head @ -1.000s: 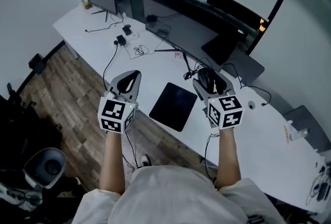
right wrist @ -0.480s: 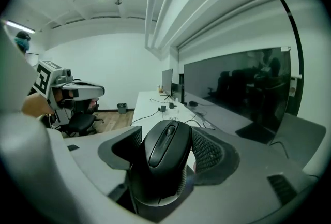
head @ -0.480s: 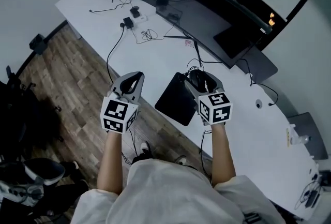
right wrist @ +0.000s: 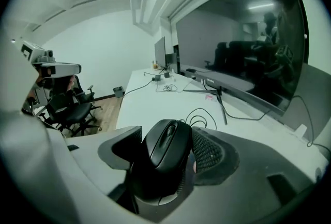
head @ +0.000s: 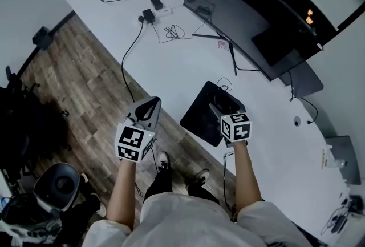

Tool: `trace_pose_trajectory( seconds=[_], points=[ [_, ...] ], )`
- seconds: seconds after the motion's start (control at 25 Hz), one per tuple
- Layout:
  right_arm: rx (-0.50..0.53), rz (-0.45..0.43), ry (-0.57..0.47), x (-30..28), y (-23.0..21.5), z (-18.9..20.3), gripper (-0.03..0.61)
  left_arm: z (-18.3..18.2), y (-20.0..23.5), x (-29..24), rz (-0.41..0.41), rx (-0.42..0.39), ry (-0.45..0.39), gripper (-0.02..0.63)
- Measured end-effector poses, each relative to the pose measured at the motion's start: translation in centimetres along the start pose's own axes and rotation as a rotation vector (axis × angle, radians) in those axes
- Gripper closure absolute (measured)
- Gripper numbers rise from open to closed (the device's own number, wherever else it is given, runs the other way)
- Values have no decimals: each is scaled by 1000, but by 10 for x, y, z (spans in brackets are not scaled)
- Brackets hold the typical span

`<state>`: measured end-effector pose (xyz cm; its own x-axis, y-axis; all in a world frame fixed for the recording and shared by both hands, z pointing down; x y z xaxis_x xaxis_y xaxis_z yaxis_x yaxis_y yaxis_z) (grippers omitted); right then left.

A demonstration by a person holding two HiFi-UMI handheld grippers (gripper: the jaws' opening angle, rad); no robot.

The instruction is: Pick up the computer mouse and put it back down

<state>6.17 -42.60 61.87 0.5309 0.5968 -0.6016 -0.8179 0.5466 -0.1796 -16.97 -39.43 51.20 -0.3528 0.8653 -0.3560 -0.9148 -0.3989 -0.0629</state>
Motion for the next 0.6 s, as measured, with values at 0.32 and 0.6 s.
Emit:
trace_pose_trajectory(
  seconds=[0.32, 0.6],
  points=[
    [-58, 86, 81, -13, -42, 57, 262, 33, 3, -15, 17, 42, 59, 595],
    [-53, 122, 175, -35, -58, 104, 261, 61, -3, -15, 34, 29, 102, 595]
  ],
)
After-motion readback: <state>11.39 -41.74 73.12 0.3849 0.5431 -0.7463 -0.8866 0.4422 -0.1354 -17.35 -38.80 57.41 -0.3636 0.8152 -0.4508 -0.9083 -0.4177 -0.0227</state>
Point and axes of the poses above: the fingertips, and each gripper's own axes: x backward along the fingers, y to its left, z out of its underside, the point moved 1 cm from there along x, backward along the fingers, and after that the axes turned 12 degrees about -z, right-handed, at the moved point
